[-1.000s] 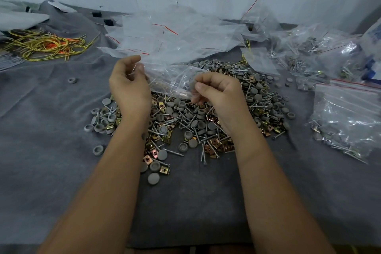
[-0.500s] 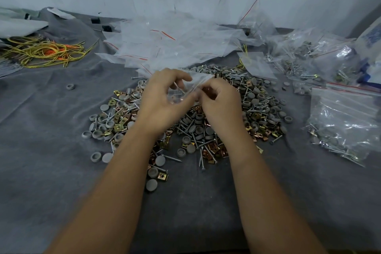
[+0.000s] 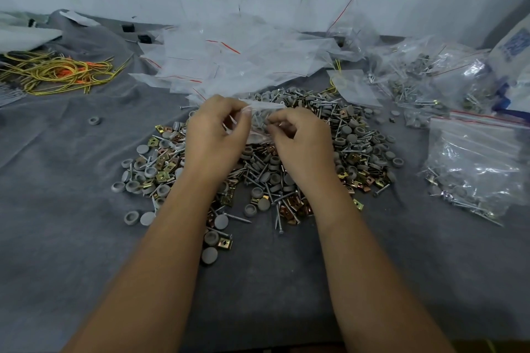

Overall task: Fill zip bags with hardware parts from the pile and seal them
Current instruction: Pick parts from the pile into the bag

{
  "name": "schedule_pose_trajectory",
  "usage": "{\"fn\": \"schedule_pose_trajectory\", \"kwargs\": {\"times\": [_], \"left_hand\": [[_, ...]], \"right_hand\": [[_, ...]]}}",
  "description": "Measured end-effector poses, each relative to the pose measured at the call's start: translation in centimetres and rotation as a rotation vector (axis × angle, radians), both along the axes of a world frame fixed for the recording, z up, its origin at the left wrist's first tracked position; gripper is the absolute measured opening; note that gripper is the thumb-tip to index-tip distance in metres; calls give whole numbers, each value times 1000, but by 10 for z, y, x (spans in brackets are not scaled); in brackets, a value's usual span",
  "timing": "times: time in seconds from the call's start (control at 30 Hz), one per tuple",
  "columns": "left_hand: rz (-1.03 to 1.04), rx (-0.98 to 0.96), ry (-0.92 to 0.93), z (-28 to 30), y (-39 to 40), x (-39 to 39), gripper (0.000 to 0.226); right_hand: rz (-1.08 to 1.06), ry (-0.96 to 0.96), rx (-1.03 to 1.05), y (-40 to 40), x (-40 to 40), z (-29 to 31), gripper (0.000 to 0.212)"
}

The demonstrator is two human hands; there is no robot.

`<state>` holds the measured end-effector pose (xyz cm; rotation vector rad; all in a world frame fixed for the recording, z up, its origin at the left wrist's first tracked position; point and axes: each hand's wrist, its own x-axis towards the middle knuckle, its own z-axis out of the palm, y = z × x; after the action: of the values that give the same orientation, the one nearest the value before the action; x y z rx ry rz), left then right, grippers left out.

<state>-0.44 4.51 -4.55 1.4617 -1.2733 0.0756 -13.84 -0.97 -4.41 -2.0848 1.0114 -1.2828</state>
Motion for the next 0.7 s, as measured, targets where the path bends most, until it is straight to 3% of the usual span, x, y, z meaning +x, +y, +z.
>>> {"fn": "schedule_pose_trajectory", "kwargs": {"times": [0.4,0.57,0.7], "left_hand": [[-194,-4,1,9,7,-7,13],[-92,18,88,7,5,-6,16],[36,42,209,5,3,-1,20]], "right_hand": [[-52,117,-188,6,0,0,17],[28,125,-175,5,2,-2,28],[54,20,-130,7,1,1,27]]}}
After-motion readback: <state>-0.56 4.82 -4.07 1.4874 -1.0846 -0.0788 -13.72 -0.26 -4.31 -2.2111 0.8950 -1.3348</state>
